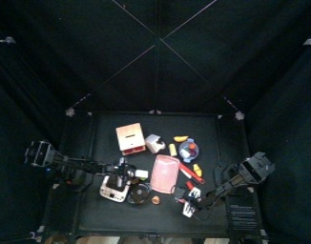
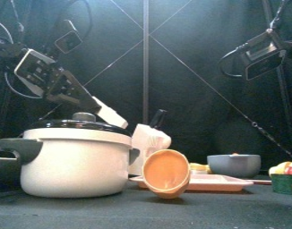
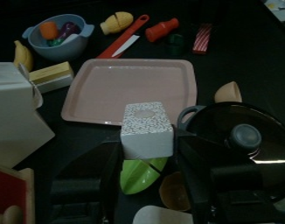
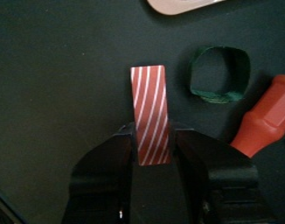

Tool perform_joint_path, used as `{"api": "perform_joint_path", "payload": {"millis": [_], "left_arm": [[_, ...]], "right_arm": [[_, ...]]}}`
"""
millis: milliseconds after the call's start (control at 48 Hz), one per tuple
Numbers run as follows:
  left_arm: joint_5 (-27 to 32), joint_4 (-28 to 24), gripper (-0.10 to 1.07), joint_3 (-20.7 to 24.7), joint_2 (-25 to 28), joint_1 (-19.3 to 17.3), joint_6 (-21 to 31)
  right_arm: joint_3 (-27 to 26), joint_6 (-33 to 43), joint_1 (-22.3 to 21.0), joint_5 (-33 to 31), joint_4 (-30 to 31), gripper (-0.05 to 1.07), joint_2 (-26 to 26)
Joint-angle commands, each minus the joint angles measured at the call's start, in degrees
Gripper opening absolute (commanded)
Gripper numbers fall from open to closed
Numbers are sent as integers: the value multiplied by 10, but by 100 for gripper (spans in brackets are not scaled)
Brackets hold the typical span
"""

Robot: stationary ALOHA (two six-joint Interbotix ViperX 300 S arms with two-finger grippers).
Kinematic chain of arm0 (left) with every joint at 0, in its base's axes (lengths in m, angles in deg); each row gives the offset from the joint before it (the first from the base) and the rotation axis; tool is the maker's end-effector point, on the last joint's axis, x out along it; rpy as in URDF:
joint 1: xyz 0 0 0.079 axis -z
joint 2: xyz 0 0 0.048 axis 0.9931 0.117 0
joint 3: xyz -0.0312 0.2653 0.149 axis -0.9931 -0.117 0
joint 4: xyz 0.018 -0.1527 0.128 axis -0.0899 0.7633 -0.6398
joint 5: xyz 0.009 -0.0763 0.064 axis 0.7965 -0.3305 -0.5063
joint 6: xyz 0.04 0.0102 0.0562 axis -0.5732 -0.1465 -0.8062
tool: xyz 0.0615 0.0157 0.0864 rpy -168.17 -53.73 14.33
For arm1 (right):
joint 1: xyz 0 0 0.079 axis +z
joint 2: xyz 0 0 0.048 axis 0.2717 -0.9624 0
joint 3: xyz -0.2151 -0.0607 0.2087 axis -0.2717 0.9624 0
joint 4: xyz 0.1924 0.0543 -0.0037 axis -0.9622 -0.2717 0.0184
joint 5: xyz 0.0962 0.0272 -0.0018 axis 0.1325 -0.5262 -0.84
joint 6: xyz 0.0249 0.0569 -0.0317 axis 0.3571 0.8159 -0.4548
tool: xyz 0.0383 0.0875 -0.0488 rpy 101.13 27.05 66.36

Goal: Drop salmon in bottom right

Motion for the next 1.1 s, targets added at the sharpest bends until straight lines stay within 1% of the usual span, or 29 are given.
{"api": "perform_joint_path", "payload": {"millis": [0, 125, 292, 354, 438, 604, 729, 875, 917, 1083], "left_arm": [[-4, 1, 64, 6, -5, -1, -1], [-4, 1, 64, 6, -5, -1, -1], [-4, 1, 64, 6, -5, -1, -1], [-4, 1, 64, 6, -4, 0, -1], [-4, 1, 64, 6, -5, -1, -1], [-4, 1, 64, 6, -5, -1, -1], [-4, 0, 64, 6, -5, -1, -1], [-4, 1, 64, 6, -5, -1, -1], [-4, 1, 64, 6, -5, -1, -1], [-4, 1, 64, 9, -5, -1, -1]], "right_arm": [[-4, 0, -10, -11, 11, 71, 18], [-6, 0, -16, -18, 28, 80, 23], [-8, 0, -18, -18, 33, 90, 33], [-9, -1, -18, -18, 35, 92, 39], [-11, -1, -18, -18, 47, 93, 47], [-17, 0, -20, -22, 105, 93, 55], [-19, 0, -25, -24, 129, 92, 55], [-23, -3, -41, -29, 155, 92, 56], [-25, -5, -50, -29, 172, 92, 56], [-55, -9, -95, -25, 279, 92, 54]]}}
